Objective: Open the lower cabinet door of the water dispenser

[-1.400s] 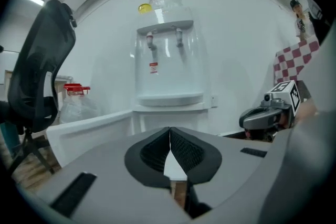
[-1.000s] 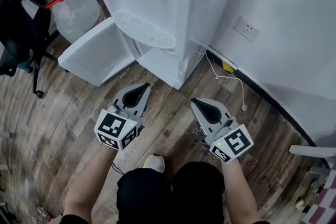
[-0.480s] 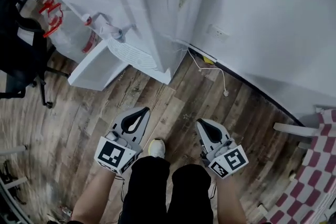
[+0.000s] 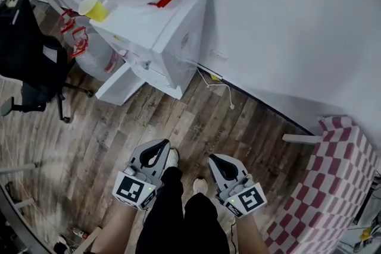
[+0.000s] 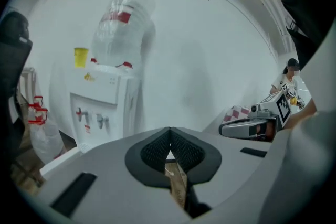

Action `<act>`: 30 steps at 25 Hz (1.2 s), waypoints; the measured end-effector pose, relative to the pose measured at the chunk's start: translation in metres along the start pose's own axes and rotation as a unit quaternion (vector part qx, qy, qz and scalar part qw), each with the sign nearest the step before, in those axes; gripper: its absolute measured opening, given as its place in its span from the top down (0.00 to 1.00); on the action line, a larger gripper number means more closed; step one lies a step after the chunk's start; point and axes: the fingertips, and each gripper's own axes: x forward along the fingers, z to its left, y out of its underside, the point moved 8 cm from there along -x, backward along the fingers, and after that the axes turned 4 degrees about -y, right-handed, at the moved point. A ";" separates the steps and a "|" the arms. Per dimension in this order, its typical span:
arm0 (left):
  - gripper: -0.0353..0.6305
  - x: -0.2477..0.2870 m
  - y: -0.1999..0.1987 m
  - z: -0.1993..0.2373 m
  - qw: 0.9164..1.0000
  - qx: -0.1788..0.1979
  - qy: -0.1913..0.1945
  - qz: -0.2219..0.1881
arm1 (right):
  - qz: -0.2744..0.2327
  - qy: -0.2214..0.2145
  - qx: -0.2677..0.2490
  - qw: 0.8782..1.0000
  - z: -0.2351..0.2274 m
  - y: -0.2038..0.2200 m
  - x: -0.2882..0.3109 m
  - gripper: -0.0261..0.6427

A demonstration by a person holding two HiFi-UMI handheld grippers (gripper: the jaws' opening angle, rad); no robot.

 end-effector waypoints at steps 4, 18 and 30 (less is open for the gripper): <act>0.93 -0.037 -0.053 -0.039 1.000 0.018 -0.008 -0.010 | -0.001 -0.013 -0.017 1.000 0.042 -0.055 -0.032 0.93; 0.93 -0.172 -0.133 -0.146 0.997 -0.007 -0.057 -0.058 | -0.023 -0.060 -0.073 0.995 0.125 -0.141 -0.146 0.93; 0.93 -0.238 -0.120 -0.186 0.996 0.008 -0.087 -0.034 | -0.052 -0.069 -0.045 0.995 0.154 -0.112 -0.201 0.93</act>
